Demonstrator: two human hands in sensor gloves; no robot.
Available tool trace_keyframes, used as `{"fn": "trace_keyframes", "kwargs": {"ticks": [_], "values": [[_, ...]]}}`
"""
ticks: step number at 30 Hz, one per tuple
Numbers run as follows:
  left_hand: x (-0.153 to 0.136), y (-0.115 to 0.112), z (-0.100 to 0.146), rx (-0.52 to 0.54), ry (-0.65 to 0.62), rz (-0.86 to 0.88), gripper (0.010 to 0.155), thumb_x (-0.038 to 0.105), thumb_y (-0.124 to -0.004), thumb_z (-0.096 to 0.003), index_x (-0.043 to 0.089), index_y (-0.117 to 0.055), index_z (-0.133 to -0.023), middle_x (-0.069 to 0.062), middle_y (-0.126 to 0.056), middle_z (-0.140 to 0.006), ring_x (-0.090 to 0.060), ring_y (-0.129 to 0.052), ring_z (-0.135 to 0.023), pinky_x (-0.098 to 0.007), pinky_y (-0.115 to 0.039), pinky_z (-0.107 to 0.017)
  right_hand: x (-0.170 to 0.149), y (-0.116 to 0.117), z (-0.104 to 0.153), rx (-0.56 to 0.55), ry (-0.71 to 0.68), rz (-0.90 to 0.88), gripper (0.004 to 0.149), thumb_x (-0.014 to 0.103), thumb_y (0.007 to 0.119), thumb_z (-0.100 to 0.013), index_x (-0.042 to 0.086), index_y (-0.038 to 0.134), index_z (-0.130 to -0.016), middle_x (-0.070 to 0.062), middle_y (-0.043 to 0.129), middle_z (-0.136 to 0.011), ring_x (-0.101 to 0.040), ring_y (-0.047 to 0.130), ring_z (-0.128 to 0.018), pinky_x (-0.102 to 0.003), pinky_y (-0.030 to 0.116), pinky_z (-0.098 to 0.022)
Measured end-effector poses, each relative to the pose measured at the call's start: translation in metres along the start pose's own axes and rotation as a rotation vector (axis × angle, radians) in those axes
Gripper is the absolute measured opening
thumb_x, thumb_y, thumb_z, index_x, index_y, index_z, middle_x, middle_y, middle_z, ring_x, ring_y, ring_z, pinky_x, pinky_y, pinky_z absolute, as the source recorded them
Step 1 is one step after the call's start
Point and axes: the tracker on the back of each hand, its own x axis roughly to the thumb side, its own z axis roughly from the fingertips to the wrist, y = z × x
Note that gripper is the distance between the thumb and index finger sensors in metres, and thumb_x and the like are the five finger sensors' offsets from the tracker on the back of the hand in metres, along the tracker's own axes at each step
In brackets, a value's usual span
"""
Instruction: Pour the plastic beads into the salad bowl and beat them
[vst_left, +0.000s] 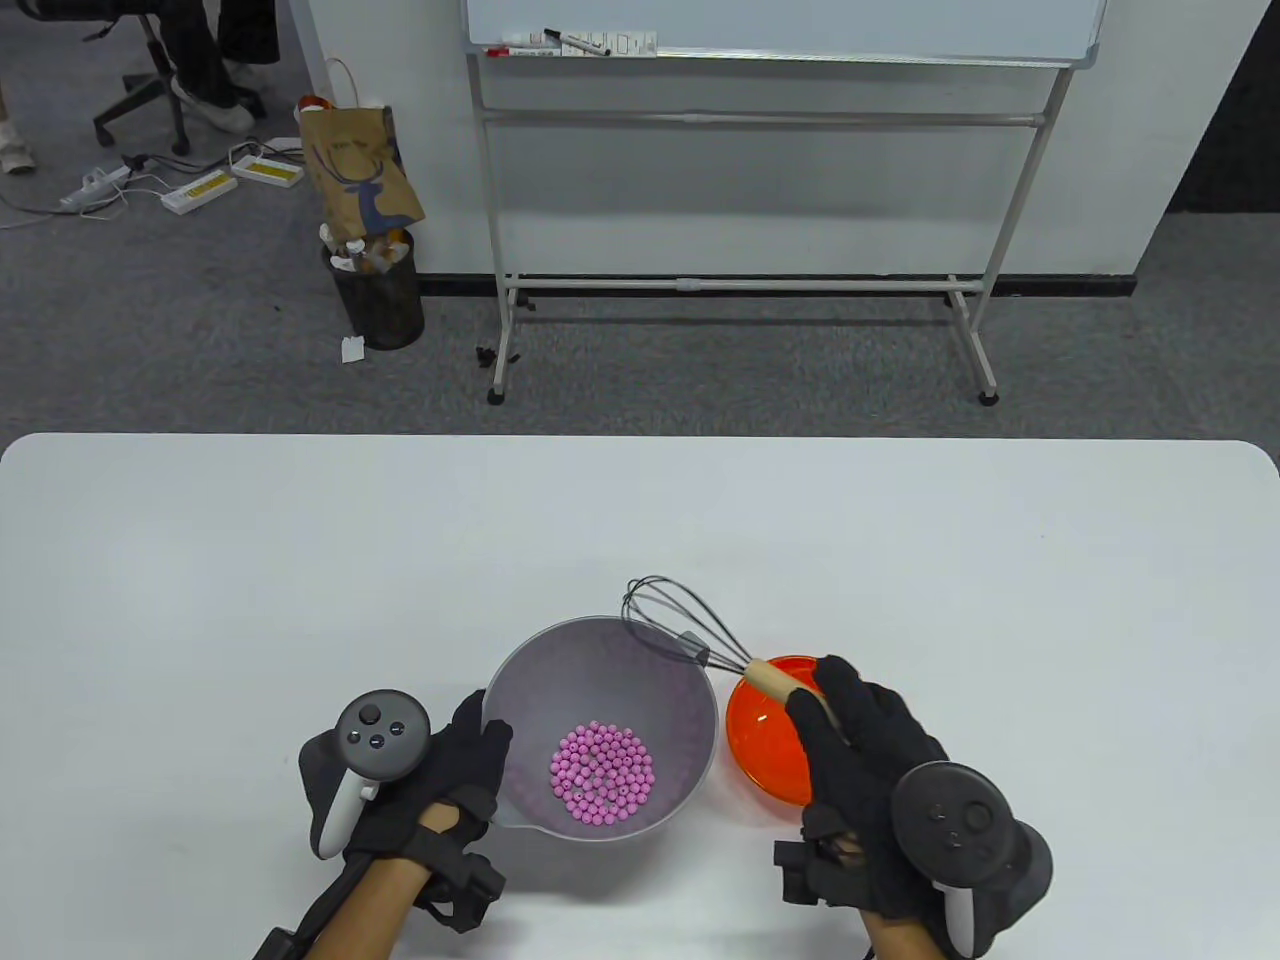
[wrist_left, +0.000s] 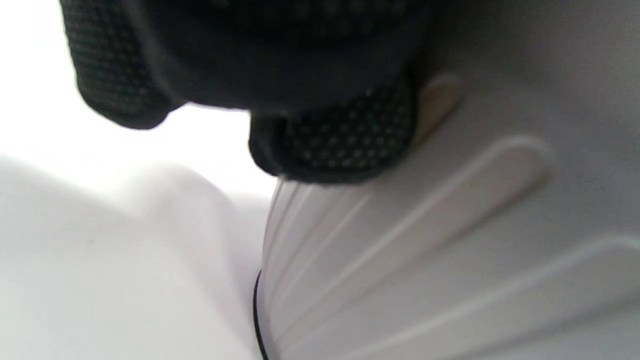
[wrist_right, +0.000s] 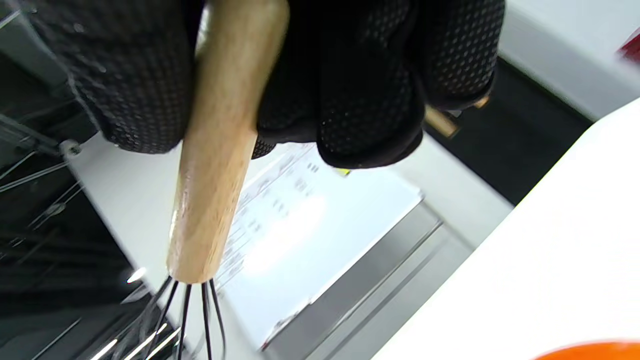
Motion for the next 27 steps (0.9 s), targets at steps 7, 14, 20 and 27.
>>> {"fn": "trace_keyframes", "kwargs": {"ticks": [7,14,20,27], "values": [[0.000,0.000,0.000,-0.001,0.000,0.003,0.063,0.050,-0.061,-0.0523,0.011,-0.061,-0.102,0.001,-0.106,-0.034,-0.006,-0.098,-0.007,-0.043,-0.089,-0.039,-0.059,-0.010,-0.016,-0.164,0.161,0.290,0.050,0.046,0.094,-0.039,0.023,0.092,-0.084,-0.005,0.095,-0.074,-0.027,0.101,-0.052,-0.048,0.074,-0.058],[0.000,0.000,0.000,0.001,0.002,0.004,0.063,0.051,-0.061,-0.0524,0.011,-0.062,-0.102,0.001,-0.106,-0.034,-0.006,-0.098,-0.007,-0.042,-0.089,-0.039,-0.116,0.014,-0.021,-0.130,0.268,0.650,0.050,0.047,0.096,-0.037,0.024,0.094,-0.082,-0.003,0.097,-0.073,-0.027,0.102,-0.053,-0.049,0.073,-0.059],[-0.001,0.000,0.000,-0.001,0.001,0.009,0.063,0.051,-0.061,-0.0524,0.012,-0.062,-0.102,0.001,-0.106,-0.034,-0.006,-0.098,-0.007,-0.042,-0.090,-0.039,-0.146,0.039,-0.024,0.300,0.464,0.792,0.053,0.048,0.091,-0.041,0.018,0.092,-0.084,-0.007,0.102,-0.073,-0.031,0.105,-0.055,-0.051,0.072,-0.059],[-0.001,0.000,0.000,-0.005,-0.001,0.012,0.064,0.051,-0.061,-0.0525,0.012,-0.061,-0.102,0.001,-0.106,-0.034,-0.006,-0.098,-0.008,-0.042,-0.089,-0.039,-0.156,0.052,-0.022,0.380,0.496,0.817,0.051,0.046,0.088,-0.044,0.018,0.091,-0.087,-0.008,0.100,-0.078,-0.032,0.103,-0.060,-0.053,0.071,-0.060]]}}
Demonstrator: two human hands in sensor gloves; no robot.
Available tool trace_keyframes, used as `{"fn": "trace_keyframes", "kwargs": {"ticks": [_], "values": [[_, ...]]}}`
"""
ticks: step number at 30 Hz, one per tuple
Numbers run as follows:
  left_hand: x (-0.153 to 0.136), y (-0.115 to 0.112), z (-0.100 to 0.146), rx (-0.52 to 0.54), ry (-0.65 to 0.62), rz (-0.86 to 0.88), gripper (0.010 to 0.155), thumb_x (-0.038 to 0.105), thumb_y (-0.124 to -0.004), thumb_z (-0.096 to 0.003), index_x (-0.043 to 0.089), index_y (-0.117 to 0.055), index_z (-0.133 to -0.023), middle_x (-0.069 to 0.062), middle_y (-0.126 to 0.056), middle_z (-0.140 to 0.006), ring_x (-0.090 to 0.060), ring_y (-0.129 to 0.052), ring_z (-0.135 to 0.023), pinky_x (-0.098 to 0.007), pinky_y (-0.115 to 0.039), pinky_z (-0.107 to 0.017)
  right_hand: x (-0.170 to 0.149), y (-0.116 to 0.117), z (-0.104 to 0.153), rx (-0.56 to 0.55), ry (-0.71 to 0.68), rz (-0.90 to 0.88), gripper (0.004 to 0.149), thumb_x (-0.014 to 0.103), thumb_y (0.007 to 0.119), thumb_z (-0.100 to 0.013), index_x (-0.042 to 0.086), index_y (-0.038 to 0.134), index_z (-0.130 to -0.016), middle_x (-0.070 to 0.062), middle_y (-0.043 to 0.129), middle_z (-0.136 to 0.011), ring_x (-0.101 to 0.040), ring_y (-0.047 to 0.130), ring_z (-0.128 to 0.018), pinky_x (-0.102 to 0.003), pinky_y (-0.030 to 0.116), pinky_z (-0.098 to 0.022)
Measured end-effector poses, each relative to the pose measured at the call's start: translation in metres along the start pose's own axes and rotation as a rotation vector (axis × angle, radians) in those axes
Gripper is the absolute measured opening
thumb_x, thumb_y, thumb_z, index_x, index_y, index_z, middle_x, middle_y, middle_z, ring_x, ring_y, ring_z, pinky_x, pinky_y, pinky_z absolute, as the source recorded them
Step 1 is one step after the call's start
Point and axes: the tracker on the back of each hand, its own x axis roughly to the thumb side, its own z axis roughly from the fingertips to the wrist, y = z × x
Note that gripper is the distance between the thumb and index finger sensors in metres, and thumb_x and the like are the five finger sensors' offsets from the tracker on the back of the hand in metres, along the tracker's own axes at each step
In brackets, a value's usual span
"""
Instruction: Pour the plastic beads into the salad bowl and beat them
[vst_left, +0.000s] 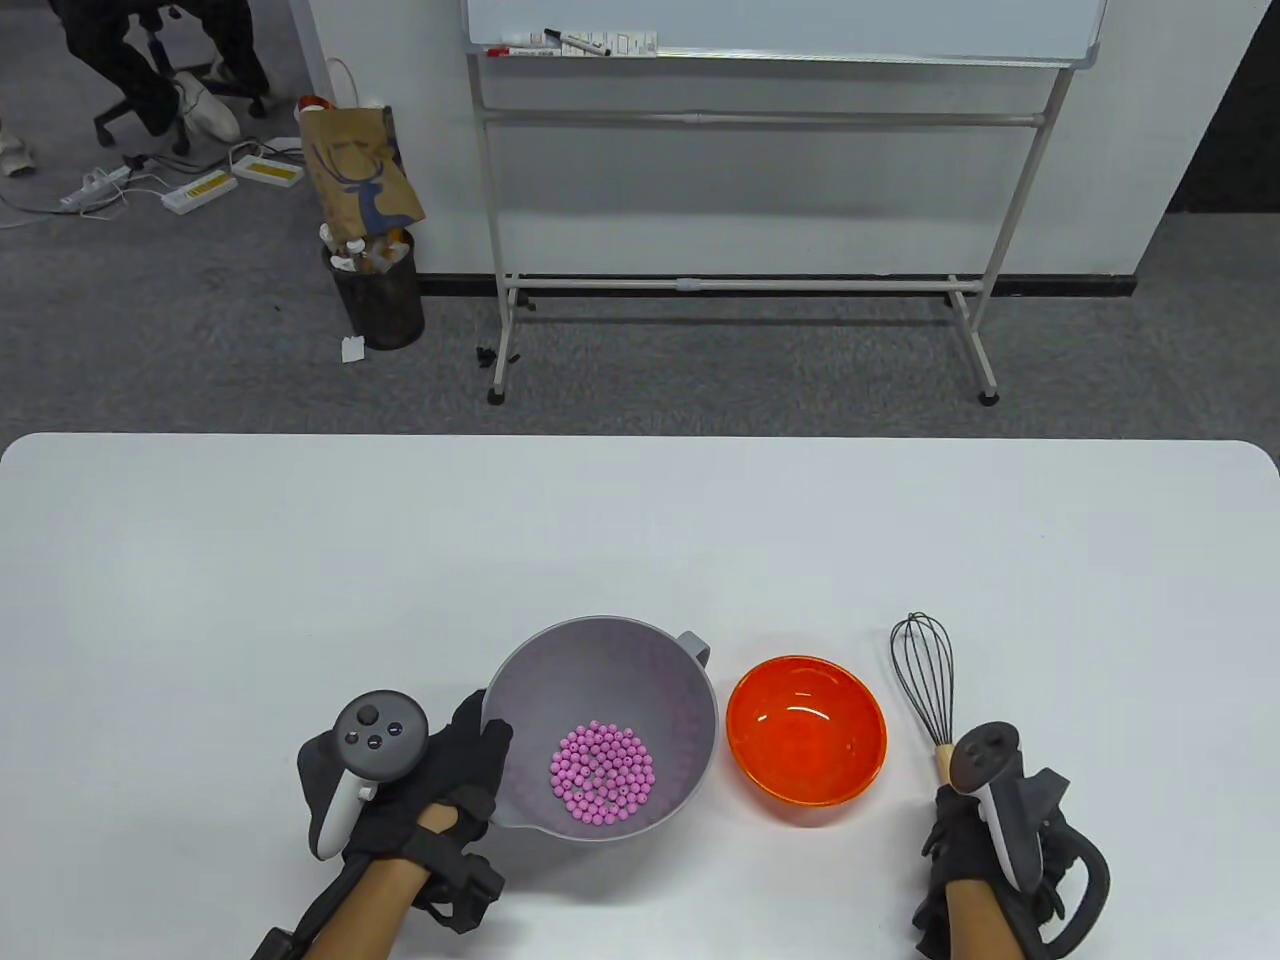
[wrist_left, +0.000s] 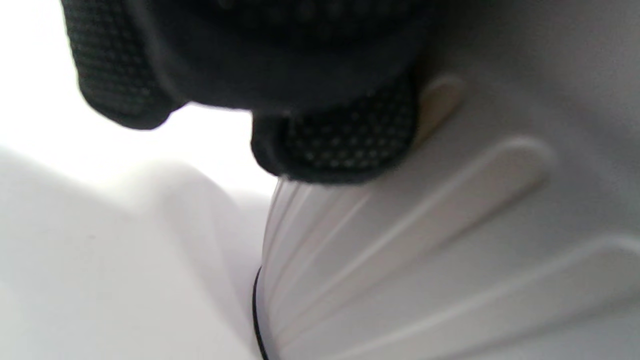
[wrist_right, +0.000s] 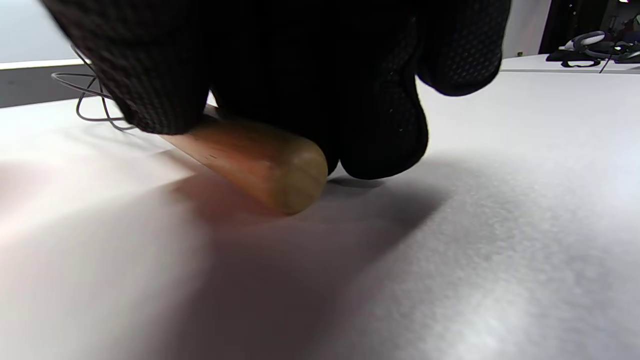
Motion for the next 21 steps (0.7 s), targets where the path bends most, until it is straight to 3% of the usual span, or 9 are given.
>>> {"fn": "trace_keyframes", "kwargs": {"ticks": [5,10,15,18,21], "values": [[0.000,0.000,0.000,-0.006,-0.003,0.010,0.065,0.053,-0.060,-0.0527,0.012,-0.061,-0.102,0.001,-0.106,-0.035,-0.006,-0.099,-0.009,-0.043,-0.089,-0.040,-0.003,0.001,-0.001,0.028,0.004,-0.030,0.052,0.047,0.087,-0.044,0.018,0.089,-0.088,-0.008,0.098,-0.079,-0.032,0.102,-0.062,-0.053,0.070,-0.061],[0.001,0.005,0.003,-0.012,-0.010,-0.019,0.071,0.061,-0.057,-0.0523,0.012,-0.060,-0.103,-0.004,-0.107,-0.046,-0.011,-0.103,-0.017,-0.047,-0.086,-0.044,-0.005,-0.001,0.001,0.028,0.010,-0.055,0.059,0.051,0.086,-0.043,0.020,0.084,-0.093,-0.008,0.093,-0.086,-0.033,0.100,-0.068,-0.054,0.067,-0.064],[0.014,0.037,0.013,0.136,-0.055,-0.183,0.071,0.061,-0.059,-0.0516,0.013,-0.063,-0.103,-0.008,-0.108,-0.055,-0.017,-0.107,-0.027,-0.050,-0.084,-0.047,0.004,-0.035,0.019,-0.067,-0.103,-0.198,0.065,0.053,0.088,-0.042,0.021,0.078,-0.098,-0.011,0.079,-0.100,-0.038,0.087,-0.086,-0.058,0.058,-0.070],[0.029,0.058,0.026,0.266,-0.118,-0.318,0.069,0.061,-0.061,-0.0516,0.017,-0.062,-0.105,-0.011,-0.102,-0.074,-0.025,-0.107,-0.047,-0.057,-0.077,-0.055,0.023,-0.062,0.045,-0.144,-0.259,-0.234,0.068,0.054,0.088,-0.042,0.022,0.075,-0.100,-0.010,0.073,-0.105,-0.038,0.081,-0.092,-0.060,0.053,-0.073],[0.038,0.063,0.038,0.286,-0.263,-0.493,0.068,0.061,-0.062,-0.0521,0.025,-0.055,-0.109,-0.011,-0.080,-0.106,-0.040,-0.086,-0.090,-0.069,-0.056,-0.068,0.038,-0.075,0.075,-0.207,-0.419,-0.235,0.070,0.056,0.087,-0.042,0.025,0.072,-0.102,-0.008,0.067,-0.110,-0.037,0.075,-0.099,-0.061,0.050,-0.074]]}}
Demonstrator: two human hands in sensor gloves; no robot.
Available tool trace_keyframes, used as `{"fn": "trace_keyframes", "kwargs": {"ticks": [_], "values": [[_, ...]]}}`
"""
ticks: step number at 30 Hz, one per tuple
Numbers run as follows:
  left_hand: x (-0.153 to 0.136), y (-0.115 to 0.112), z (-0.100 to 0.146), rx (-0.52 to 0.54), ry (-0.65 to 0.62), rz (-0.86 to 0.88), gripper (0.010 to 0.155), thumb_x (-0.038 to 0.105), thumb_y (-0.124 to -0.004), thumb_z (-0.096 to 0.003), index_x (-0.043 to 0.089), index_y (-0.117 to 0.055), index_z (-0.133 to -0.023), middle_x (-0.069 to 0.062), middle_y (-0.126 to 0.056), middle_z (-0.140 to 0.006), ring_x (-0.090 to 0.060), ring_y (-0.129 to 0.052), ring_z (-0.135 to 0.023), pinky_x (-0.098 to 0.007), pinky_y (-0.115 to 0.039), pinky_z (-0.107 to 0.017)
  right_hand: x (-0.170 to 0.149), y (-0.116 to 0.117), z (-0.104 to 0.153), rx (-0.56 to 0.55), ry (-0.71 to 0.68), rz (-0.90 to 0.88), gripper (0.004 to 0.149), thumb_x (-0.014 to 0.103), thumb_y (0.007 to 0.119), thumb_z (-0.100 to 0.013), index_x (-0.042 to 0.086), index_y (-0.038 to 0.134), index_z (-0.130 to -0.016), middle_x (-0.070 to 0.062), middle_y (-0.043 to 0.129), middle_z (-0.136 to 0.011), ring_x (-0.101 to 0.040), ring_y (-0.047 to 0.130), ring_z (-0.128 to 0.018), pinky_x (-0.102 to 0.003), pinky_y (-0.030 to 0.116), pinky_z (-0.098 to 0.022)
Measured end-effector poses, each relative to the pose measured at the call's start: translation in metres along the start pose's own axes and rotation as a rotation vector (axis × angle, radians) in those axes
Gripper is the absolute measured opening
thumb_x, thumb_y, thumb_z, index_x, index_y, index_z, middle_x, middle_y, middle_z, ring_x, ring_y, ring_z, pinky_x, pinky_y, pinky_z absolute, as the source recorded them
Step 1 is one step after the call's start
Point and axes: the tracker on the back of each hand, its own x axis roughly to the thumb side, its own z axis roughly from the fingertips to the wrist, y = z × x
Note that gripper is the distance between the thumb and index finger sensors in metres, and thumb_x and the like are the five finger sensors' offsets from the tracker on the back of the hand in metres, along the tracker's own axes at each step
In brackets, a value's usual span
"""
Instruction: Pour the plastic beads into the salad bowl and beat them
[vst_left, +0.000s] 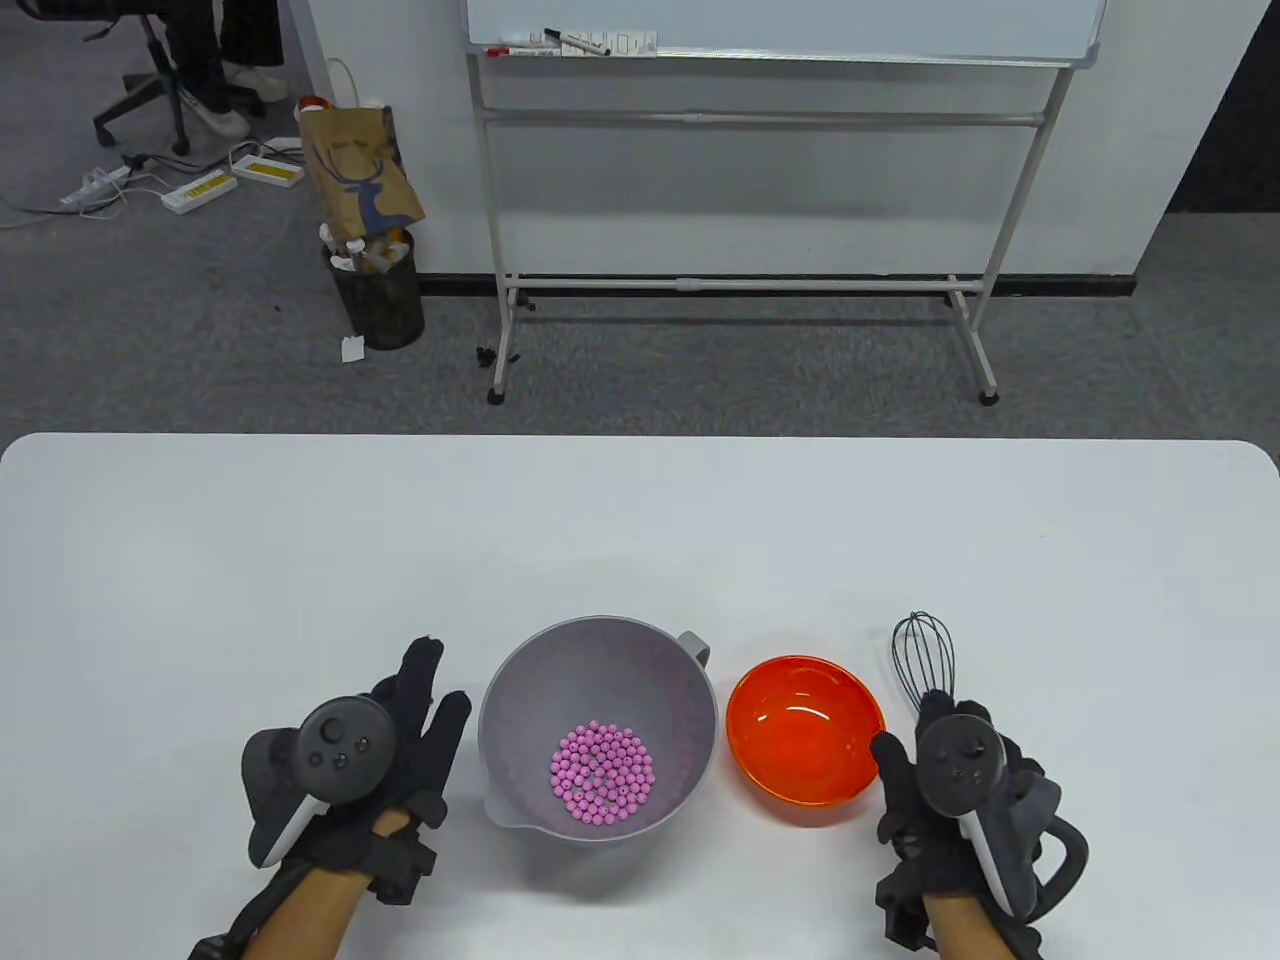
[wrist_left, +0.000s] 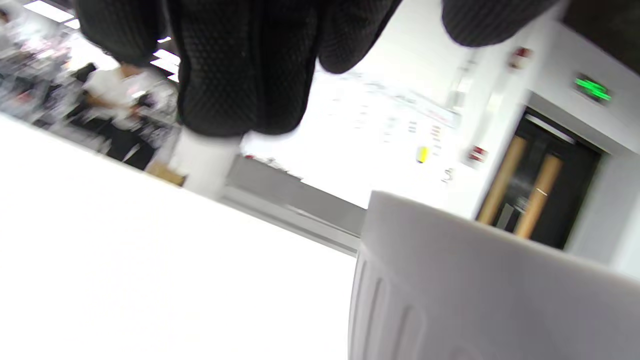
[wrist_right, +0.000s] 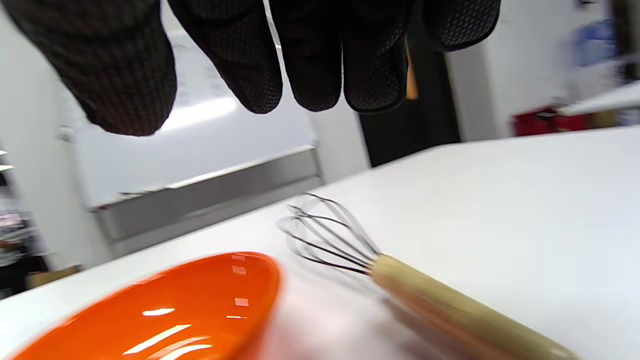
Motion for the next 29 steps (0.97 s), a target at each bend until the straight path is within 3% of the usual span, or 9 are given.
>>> {"fn": "trace_keyframes", "kwargs": {"ticks": [2,5,7,10,29], "values": [[0.002,-0.001,0.008,0.005,-0.055,-0.104,0.070,0.063,-0.062,-0.0518,0.031,-0.048,-0.112,-0.011,-0.061,-0.118,-0.041,-0.067,-0.105,-0.073,-0.042,-0.071,0.011,-0.001,0.010,-0.015,-0.090,-0.026,0.071,0.057,0.086,-0.042,0.026,0.069,-0.104,-0.007,0.063,-0.112,-0.037,0.071,-0.102,-0.062,0.048,-0.075],[-0.002,-0.012,0.018,0.030,-0.086,-0.231,0.074,0.067,-0.058,-0.0515,0.032,-0.041,-0.114,-0.014,-0.047,-0.123,-0.043,-0.050,-0.113,-0.074,-0.031,-0.072,0.024,0.012,0.029,-0.008,-0.270,-0.065,0.077,0.061,0.084,-0.042,0.030,0.059,-0.108,-0.004,0.054,-0.117,-0.035,0.062,-0.109,-0.065,0.043,-0.077],[-0.009,-0.022,0.024,0.050,-0.080,-0.274,0.074,0.068,-0.056,-0.0515,0.032,-0.039,-0.114,-0.013,-0.042,-0.124,-0.043,-0.045,-0.114,-0.074,-0.028,-0.072,0.027,0.024,0.037,0.017,-0.312,-0.025,0.082,0.064,0.083,-0.041,0.032,0.052,-0.110,-0.003,0.047,-0.119,-0.036,0.056,-0.113,-0.065,0.042,-0.077],[-0.017,-0.033,0.025,-0.019,-0.050,-0.268,0.075,0.068,-0.056,-0.0510,0.032,-0.038,-0.114,-0.013,-0.037,-0.125,-0.043,-0.039,-0.115,-0.073,-0.023,-0.071,0.030,0.034,0.040,0.083,-0.317,0.057,0.085,0.068,0.081,-0.040,0.034,0.047,-0.111,-0.002,0.037,-0.122,-0.035,0.047,-0.116,-0.066,0.037,-0.079],[-0.016,-0.046,0.026,-0.060,-0.047,-0.239,0.075,0.068,-0.056,-0.0507,0.031,-0.041,-0.114,-0.013,-0.042,-0.124,-0.043,-0.042,-0.115,-0.073,-0.023,-0.071,0.025,0.036,0.038,0.093,-0.298,0.029,0.083,0.068,0.079,-0.040,0.034,0.050,-0.110,-0.002,0.037,-0.122,-0.035,0.042,-0.117,-0.067,0.033,-0.079]]}}
